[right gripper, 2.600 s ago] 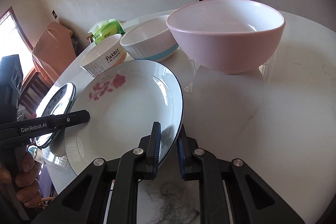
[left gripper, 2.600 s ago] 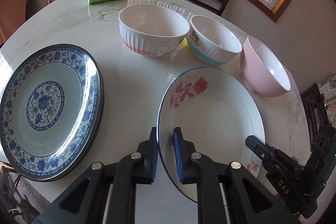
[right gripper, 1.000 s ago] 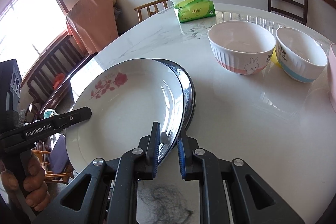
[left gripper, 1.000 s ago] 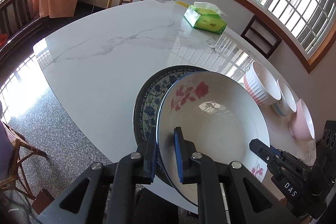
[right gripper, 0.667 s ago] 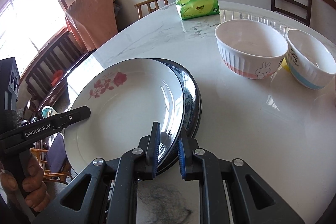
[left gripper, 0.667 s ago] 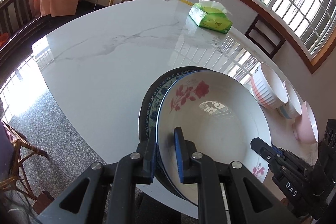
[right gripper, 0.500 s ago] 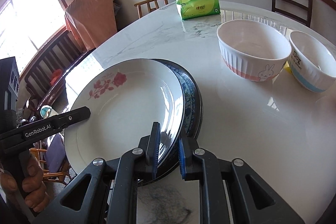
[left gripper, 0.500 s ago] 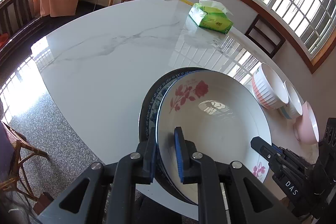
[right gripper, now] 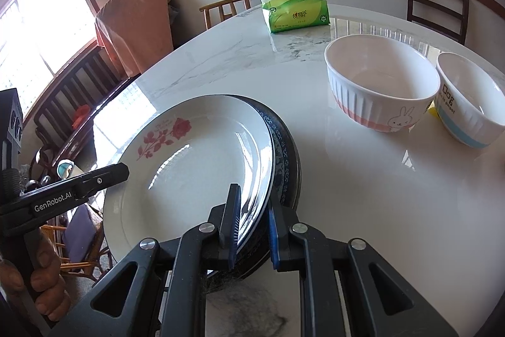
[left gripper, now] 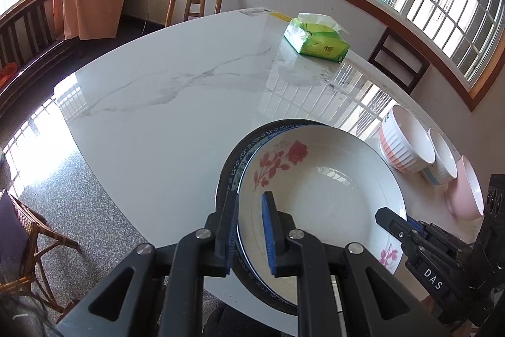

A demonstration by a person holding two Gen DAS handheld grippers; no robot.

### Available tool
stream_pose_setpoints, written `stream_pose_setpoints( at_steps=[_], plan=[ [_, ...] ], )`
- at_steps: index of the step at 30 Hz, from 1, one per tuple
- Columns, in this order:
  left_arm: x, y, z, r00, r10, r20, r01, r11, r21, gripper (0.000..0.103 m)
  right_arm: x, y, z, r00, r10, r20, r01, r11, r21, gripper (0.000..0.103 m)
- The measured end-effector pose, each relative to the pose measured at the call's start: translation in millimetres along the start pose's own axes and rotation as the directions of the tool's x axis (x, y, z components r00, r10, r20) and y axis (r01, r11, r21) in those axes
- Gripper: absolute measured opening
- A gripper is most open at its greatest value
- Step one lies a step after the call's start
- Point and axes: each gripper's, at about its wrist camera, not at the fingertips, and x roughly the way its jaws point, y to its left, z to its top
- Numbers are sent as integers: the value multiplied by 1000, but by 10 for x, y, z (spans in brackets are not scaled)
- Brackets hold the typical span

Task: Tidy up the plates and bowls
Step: 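Lower the pink-flower plate onto the stack and open the left gripper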

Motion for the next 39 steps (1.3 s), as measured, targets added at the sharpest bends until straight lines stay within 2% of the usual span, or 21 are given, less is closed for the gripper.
stream_pose_setpoints(
  at_steps=[7,13,16,17,18,21,25,31,35,38,39],
  plan=[
    [-54,-46,-46,1000,-4,6,4,1000,7,15,31,39,13,1000,-21,12,21,999,-27,15],
    [-69,-41,-59,1000,0,7,0,1000,9,16,30,144,-2,993,-100,57,106,987,-118,17],
    [-115,-85,-67,1000,11,25,-11,1000,24,16,19,190,-12,988,-129,91,142,977,-156,25],
    [-132,-107,-75,999,17,32,-18,999,30,16,0,211,-16,982,-151,116,170,970,-172,33],
    [-151,-132,-80,999,23,41,-24,999,37,16,-27,235,-21,973,-176,146,202,961,-189,42],
    [-224,-243,-113,997,32,69,-37,997,70,16,-154,279,-37,954,-196,227,247,943,-224,54],
    [-327,-446,-174,993,44,114,-59,989,135,16,-406,192,-97,922,-210,326,278,944,-178,59],
    [-435,-829,-323,989,19,145,-54,970,238,18,-875,-134,-304,825,-292,483,382,919,-96,69],
    [-475,-1135,-424,988,2,157,-51,950,307,18,-1138,-443,-445,794,-348,499,418,908,-33,72],
    [-486,-1374,-502,987,-12,163,-47,935,352,18,-1305,-697,-580,782,-389,488,434,901,22,80],
    [-494,-1461,-547,986,-16,164,-46,929,368,18,-1363,-781,-649,766,-412,494,451,892,45,80]
  ],
)
